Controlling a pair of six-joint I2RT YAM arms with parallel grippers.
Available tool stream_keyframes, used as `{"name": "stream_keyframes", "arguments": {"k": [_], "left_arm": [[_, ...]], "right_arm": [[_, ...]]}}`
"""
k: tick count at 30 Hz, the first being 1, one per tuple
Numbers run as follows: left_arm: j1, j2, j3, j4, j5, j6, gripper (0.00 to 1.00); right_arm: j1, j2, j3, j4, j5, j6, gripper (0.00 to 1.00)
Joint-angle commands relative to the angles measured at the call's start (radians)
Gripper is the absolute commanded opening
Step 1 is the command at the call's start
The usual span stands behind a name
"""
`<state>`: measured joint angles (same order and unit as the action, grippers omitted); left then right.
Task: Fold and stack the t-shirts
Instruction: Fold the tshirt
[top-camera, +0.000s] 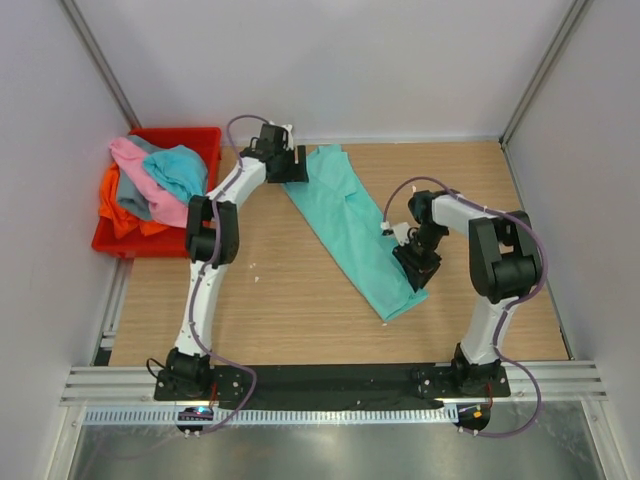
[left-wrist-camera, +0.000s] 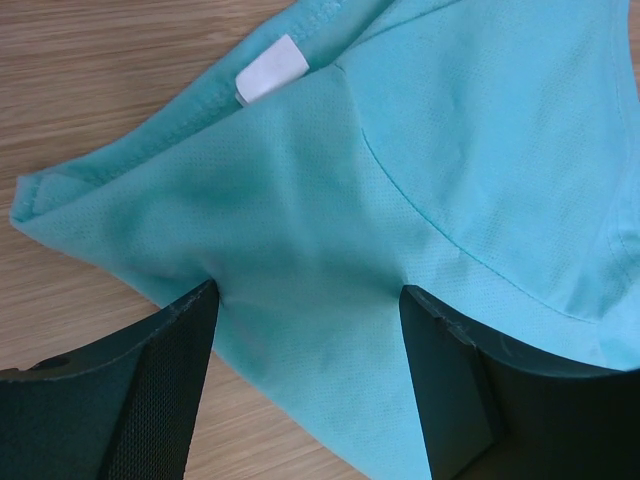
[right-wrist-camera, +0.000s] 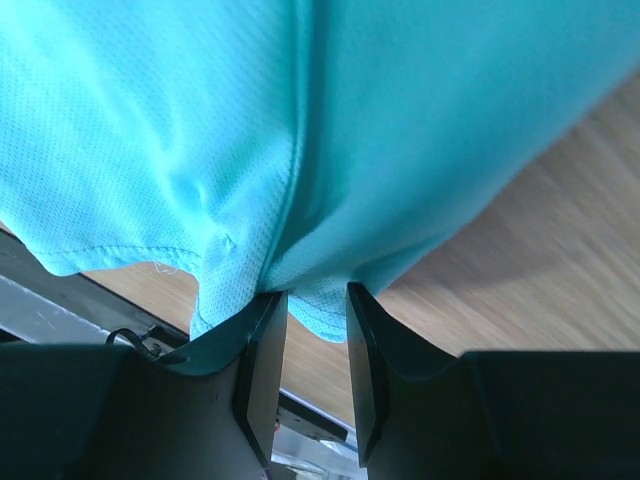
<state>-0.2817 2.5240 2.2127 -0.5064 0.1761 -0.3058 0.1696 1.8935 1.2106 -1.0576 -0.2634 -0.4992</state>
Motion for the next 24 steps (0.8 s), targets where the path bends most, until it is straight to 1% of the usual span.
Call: {"name": "stream_keyframes", "arguments": {"k": [1,10,15,17,18,21,22,23,24], "left_arm": [[-0.043,0.024,0.061,0.003,0.000,0.030,0.74],[-0.079,0.058,0.128,0.034,-0.033,0.071,0.77],[-0.096,0.065,0.159,0.040,-0.041,0.091,0.78],[-0.102,0.041,0.163,0.026,-0.029,0.089,0.76],[-0.102,0.026,0.160,-0.001,-0.023,0.079,0.75],[-0.100,-0.118,0.070,-0.029,0.003,0.051,0.75],[-0.100,-0.219,-0.035,-0.029,0.019,0.042,0.75],[-0.100,-0.282,-0.100,-0.006,0.046,0.030,0.75],[-0.102,-0.338,-0.231,0.005,0.066,0.005,0.75]], "right_arm": [[0.054,-0.034,-0.009,-0.025,-0.034,0.016,0.36],[0.224,-0.062,-0.019,-0.039,-0.131,0.076,0.36],[0.286,-0.097,-0.031,-0.042,-0.210,0.105,0.36],[0.294,-0.128,-0.040,0.002,-0.183,0.151,0.35],[0.294,-0.167,-0.036,0.011,-0.124,0.159,0.34],[0.280,-0.230,-0.011,0.004,-0.019,0.156,0.37],[0.265,-0.269,0.010,-0.001,0.033,0.145,0.37],[0.260,-0.283,0.020,-0.004,0.053,0.139,0.38],[0.255,-0.296,0.047,-0.008,0.090,0.130,0.39]]}}
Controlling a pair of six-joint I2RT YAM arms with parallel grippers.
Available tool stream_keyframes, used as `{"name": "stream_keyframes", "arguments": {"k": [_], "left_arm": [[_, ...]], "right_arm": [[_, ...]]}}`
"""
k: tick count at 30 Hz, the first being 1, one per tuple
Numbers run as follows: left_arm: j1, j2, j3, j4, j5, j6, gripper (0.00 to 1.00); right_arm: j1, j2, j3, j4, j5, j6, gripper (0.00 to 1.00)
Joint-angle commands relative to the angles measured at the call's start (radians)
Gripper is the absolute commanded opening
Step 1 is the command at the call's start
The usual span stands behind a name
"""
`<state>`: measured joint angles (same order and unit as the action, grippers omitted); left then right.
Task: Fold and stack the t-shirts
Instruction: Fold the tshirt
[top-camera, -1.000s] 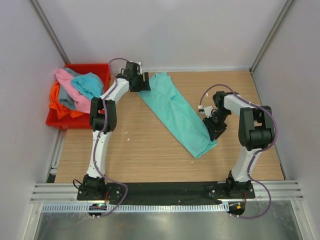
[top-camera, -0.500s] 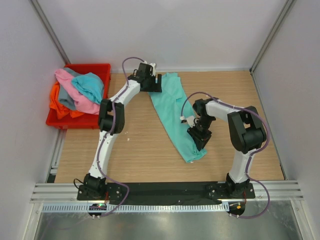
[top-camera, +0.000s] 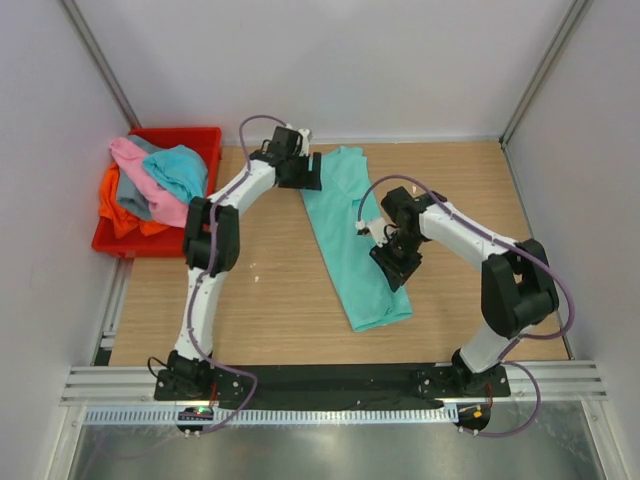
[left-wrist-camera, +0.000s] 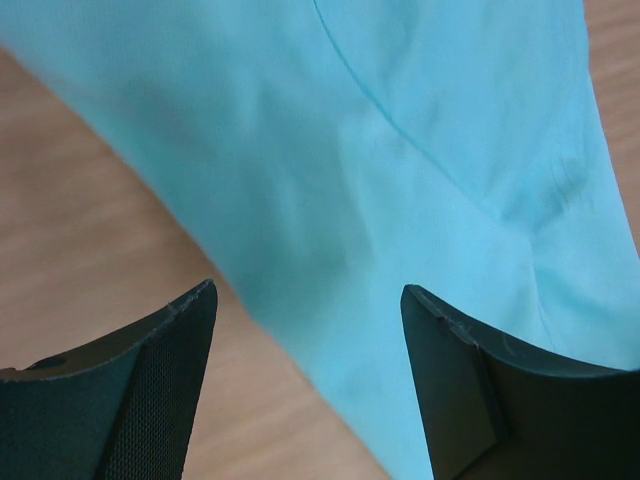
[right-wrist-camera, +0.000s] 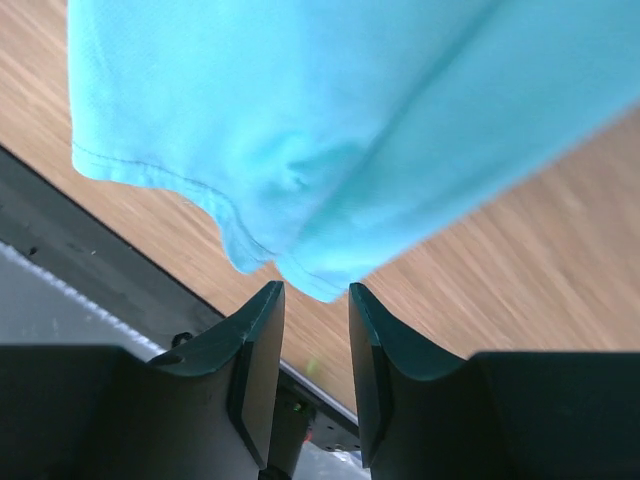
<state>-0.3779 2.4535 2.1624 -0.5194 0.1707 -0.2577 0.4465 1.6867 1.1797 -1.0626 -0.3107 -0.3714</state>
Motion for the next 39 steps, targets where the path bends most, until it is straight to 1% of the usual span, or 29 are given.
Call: {"name": "stream_keyframes", "arguments": {"k": [1,2,3,4,5,6,7,8,9,10,11,12,14,15,16,20,21,24,27,31,35,39], "left_arm": [[-0.007,-0.318,-0.244,0.030,0.091,-0.052,0.75],[-0.007,-0.418,-0.306,0.045,0.113,-0.058,0.74],[-0.010,-0.457,-0.358,0.058,0.160,-0.061,0.73],[-0.024,-0.500,-0.453,0.058,0.171,-0.074,0.73],[-0.029,-0.560,-0.499,0.056,0.200,-0.080,0.73],[-0.039,-0.592,-0.545,0.056,0.249,-0.083,0.73],[-0.061,-0.619,-0.631,0.055,0.275,-0.090,0.72],[-0.075,-0.637,-0.671,0.062,0.298,-0.097,0.72],[-0.090,-0.672,-0.705,0.064,0.315,-0.095,0.72],[-0.122,-0.683,-0.766,0.065,0.346,-0.095,0.72],[-0.137,-0.697,-0.798,0.090,0.363,-0.092,0.72],[-0.176,-0.723,-0.849,0.099,0.365,-0.078,0.72],[-0.216,-0.752,-0.886,0.123,0.340,-0.016,0.72],[-0.233,-0.761,-0.900,0.128,0.337,-0.003,0.72],[-0.258,-0.780,-0.918,0.130,0.325,0.003,0.72],[-0.289,-0.775,-0.932,0.147,0.316,0.018,0.72],[-0.296,-0.771,-0.934,0.150,0.314,0.021,0.72],[-0.314,-0.751,-0.921,0.153,0.314,0.020,0.72],[-0.349,-0.713,-0.886,0.148,0.314,0.026,0.72],[-0.410,-0.636,-0.831,0.125,0.311,0.037,0.72],[-0.493,-0.558,-0.799,0.111,0.300,0.055,0.72],[-0.527,-0.487,-0.780,0.087,0.299,0.066,0.72]], "right_arm": [[-0.026,-0.093,0.093,0.001,0.151,0.002,0.39],[-0.041,-0.097,0.106,0.009,0.160,0.006,0.39],[-0.052,-0.097,0.122,0.053,0.166,0.015,0.39],[-0.064,-0.099,0.126,0.085,0.168,0.031,0.39],[-0.093,-0.091,0.129,0.122,0.170,0.081,0.40],[-0.107,-0.082,0.139,0.195,0.167,0.107,0.40],[-0.124,-0.072,0.149,0.228,0.157,0.135,0.40],[-0.141,-0.035,0.161,0.258,0.127,0.176,0.41],[-0.169,-0.013,0.190,0.318,0.114,0.202,0.42],[-0.179,0.014,0.214,0.341,0.104,0.221,0.43],[-0.184,0.071,0.271,0.367,0.082,0.241,0.46],[-0.187,0.108,0.305,0.371,0.081,0.247,0.47],[-0.189,0.168,0.363,0.386,0.055,0.259,0.47],[-0.189,0.223,0.408,0.412,0.018,0.270,0.47],[-0.189,0.244,0.426,0.427,0.010,0.285,0.47],[-0.190,0.359,0.524,0.457,-0.092,0.316,0.47],[-0.192,0.396,0.558,0.457,-0.146,0.321,0.47],[-0.196,0.433,0.587,0.493,-0.229,0.334,0.46],[-0.198,0.490,0.632,0.510,-0.278,0.345,0.46],[-0.210,0.589,0.710,0.513,-0.301,0.362,0.46],[-0.236,0.654,0.776,0.513,-0.323,0.370,0.46],[-0.265,0.709,0.802,0.495,-0.321,0.368,0.46]]}}
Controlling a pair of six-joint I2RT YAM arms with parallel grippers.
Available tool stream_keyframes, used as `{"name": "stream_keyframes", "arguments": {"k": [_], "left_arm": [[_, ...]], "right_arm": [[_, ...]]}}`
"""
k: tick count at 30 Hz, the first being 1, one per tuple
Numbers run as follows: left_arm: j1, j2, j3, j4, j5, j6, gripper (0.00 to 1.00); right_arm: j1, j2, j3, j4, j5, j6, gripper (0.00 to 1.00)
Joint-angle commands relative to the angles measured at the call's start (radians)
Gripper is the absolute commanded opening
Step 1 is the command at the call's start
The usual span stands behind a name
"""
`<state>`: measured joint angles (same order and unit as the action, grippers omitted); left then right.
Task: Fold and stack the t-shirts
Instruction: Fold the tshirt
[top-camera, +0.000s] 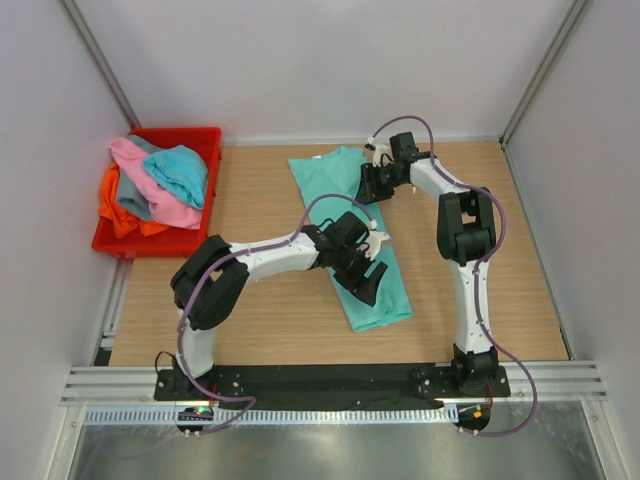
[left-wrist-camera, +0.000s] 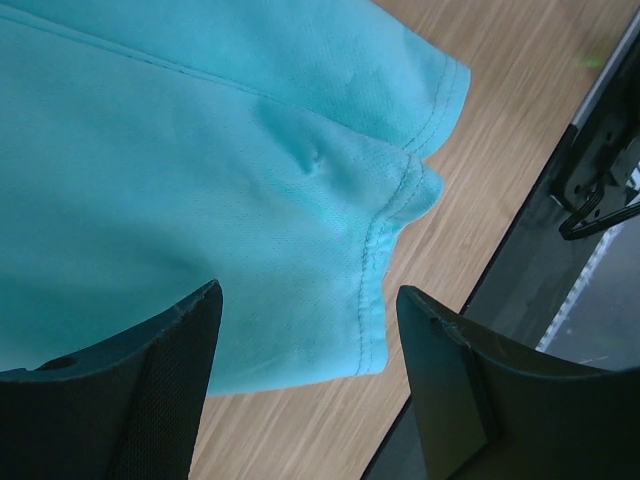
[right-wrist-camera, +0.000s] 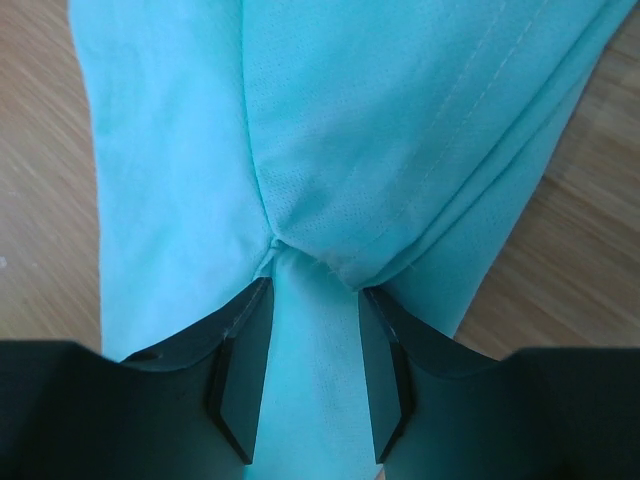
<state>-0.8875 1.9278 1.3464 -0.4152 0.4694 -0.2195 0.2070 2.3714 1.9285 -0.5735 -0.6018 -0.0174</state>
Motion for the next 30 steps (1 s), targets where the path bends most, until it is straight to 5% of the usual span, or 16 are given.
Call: {"name": "stream_keyframes", "arguments": {"k": [1,30], "left_arm": [[-0.021,0.049,0.036,-0.022,0.011,0.025,0.72],[0.022,-0.019,-0.159,-0.105,-0.087,0.103,0.71]], "right_arm": [[-0.029,0.038,0.061,-0.003,-0.029,0.013,0.46],[-0.092,-0.092,-0.175,-0.069,0.089,-0.036,0.46]]}}
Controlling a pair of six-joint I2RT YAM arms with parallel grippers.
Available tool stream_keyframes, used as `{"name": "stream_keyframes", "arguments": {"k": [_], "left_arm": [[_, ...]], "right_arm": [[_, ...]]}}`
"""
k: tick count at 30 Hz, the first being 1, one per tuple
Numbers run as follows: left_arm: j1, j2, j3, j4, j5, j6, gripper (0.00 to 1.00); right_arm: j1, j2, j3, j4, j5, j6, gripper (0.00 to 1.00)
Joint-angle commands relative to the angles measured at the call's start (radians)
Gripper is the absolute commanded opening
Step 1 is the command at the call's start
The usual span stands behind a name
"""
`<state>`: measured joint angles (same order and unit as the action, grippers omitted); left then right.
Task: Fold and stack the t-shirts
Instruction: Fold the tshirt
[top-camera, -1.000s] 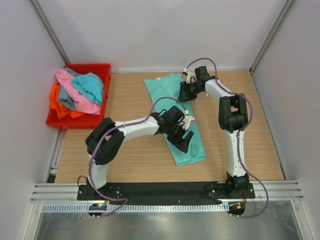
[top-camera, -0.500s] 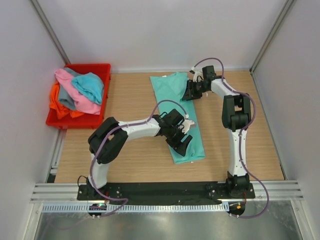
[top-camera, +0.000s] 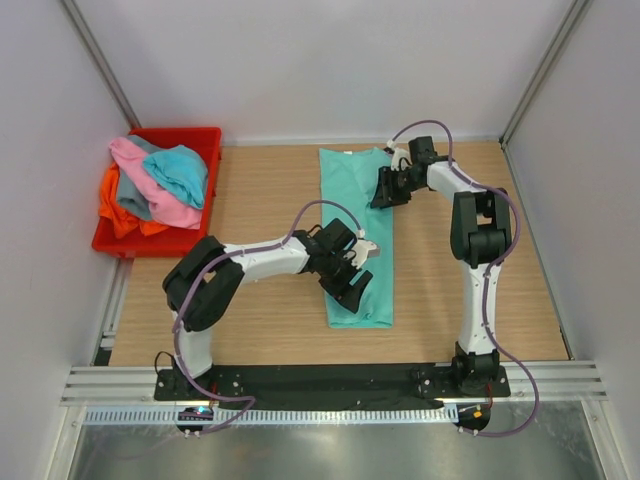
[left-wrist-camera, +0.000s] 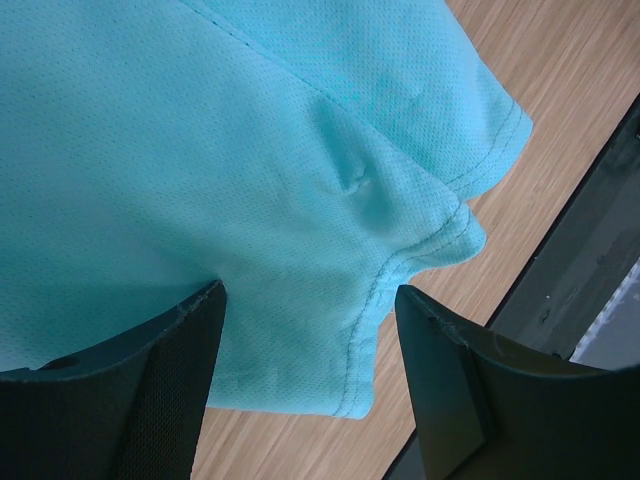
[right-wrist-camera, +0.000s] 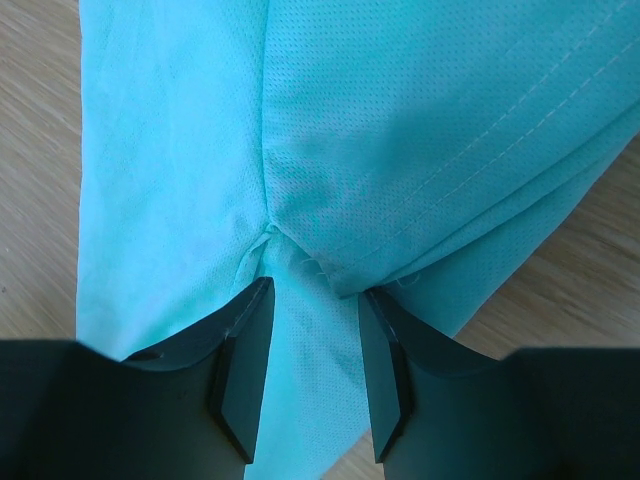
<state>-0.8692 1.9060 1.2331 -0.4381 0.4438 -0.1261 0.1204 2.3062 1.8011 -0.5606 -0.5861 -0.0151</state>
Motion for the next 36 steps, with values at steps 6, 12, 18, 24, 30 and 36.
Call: {"name": "stream_keyframes", "arguments": {"k": [6,12,18,24,30,36], "left_arm": [[-0.007,0.007,-0.037,-0.068,-0.059,0.002,0.70],[-0.034,-0.123,0.054,-0.134,-0.117,0.039,0.71],[-0.013,-0.208,0.273,-0.275,-0.174,0.098,0.72],[0.093,-0.312,0.162,-0.208,-0.155,-0.136,0.71],[0.269,-0.361,-0.211,-0.050,-0.136,-0.410,0.69],[0.288,-0.341,-0.357,0.143,-0.028,-0.561,0.72]], "right_arm": [[-0.005,-0.008,-0.028,-0.090,0.060,-0.042,0.45],[-0.005,-0.180,-0.083,-0.058,0.066,-0.057,0.45],[-0.005,-0.516,-0.288,0.047,0.140,0.055,0.47],[-0.005,-0.698,-0.505,-0.021,0.045,0.190,0.47],[-0.005,-0.772,-0.715,-0.140,-0.006,0.196,0.57],[-0.007,-0.968,-1.072,0.007,0.008,0.392,0.65]]}}
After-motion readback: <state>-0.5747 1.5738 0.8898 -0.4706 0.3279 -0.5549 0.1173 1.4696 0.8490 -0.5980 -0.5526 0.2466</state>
